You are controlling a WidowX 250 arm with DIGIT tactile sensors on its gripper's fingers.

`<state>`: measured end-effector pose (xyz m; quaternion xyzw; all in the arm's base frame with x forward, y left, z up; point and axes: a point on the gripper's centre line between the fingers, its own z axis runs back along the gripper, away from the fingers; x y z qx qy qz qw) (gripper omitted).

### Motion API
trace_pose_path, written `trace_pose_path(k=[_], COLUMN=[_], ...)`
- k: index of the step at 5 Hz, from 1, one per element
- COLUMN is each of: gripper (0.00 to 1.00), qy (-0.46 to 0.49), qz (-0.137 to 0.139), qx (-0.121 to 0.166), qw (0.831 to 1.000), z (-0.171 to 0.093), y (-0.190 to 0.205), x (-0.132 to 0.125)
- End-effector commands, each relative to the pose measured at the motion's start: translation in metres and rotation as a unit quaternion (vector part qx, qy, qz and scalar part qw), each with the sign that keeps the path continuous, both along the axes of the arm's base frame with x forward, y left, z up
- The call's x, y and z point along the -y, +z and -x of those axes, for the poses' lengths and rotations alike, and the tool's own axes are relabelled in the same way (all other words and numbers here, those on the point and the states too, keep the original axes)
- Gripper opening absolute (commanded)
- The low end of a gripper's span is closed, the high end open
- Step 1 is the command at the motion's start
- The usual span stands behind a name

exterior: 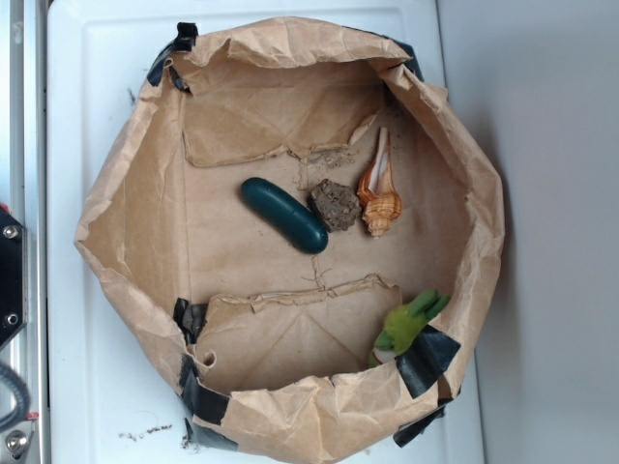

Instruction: Grab the plastic pickle.

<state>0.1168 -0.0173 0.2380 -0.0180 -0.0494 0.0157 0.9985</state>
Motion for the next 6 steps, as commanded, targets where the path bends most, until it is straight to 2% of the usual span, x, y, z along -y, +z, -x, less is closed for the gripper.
trace_pose_path(k=[1,2,3,6], gripper=[1.00,1.00,1.00,1.00], qy=[0.000,-0.044,-0.048,-0.048], qz=[0.000,0.044,0.062,0.062], qx=[0.000,0.006,0.009,0.009], qw=[1.000,0.998,0.997,0.997], z=[0.000,-0.050,-0.071,-0.071], y=[0.000,-0.001,0.002,0.002], x=[0.000,0.013,0.024,0.024])
